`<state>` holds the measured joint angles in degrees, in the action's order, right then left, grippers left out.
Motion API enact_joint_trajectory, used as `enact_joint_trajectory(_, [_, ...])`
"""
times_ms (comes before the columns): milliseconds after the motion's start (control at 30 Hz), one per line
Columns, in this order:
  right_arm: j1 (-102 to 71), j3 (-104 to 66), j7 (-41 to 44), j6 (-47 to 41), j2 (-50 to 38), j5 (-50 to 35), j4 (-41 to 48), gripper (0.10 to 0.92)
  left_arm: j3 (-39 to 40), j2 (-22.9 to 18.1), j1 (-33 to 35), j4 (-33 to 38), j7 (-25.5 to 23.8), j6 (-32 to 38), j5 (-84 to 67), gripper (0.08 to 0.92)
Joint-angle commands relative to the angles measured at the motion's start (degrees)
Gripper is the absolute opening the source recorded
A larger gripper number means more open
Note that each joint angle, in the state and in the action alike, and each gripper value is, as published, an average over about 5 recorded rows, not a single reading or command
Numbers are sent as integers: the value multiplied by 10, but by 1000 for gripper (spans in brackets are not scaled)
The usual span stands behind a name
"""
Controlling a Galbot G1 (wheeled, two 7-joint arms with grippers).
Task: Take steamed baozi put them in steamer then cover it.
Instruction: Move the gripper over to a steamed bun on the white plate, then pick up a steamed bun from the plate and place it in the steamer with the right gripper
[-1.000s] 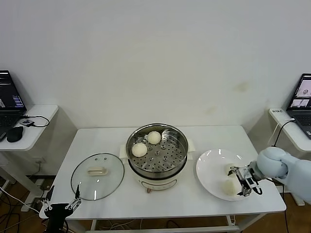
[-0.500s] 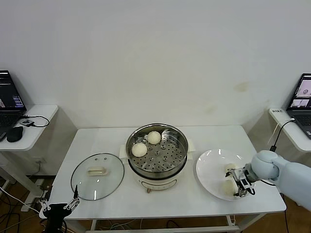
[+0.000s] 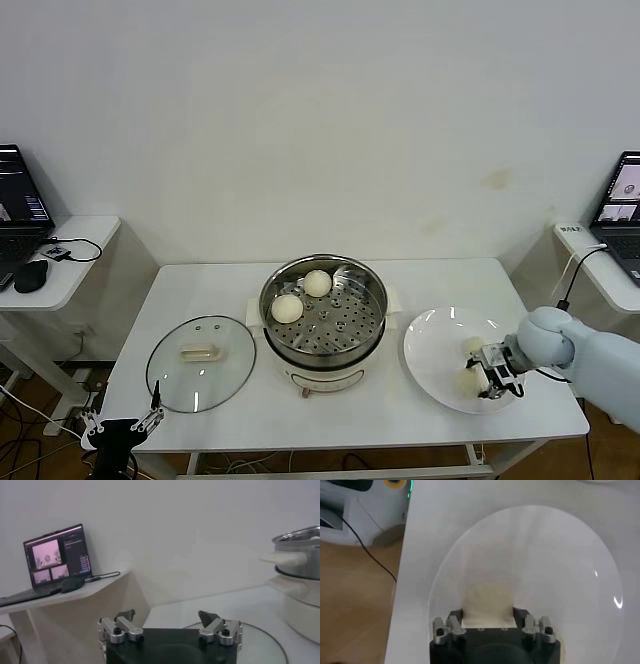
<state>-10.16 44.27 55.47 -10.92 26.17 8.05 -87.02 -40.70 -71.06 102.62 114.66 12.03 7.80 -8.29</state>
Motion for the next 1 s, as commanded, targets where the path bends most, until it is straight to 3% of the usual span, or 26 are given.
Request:
enact_joint_trajectory(33, [97, 30, 18, -8, -8, -45, -19, 628, 0, 1, 0, 1, 0, 0, 0, 823])
enact_joint_trajectory(433, [320, 82, 35, -28, 9, -149, -18, 634, 3, 9, -6, 6, 0, 1, -4, 823])
enact_joint_trajectory(667, [452, 178, 20, -40, 96, -192, -21, 636, 5, 10, -9, 8, 0, -1, -4, 823])
enact_joint_trajectory(1000, [460, 230, 0, -27, 244, -226, -13, 645, 1, 5, -5, 8, 0, 0, -4, 823])
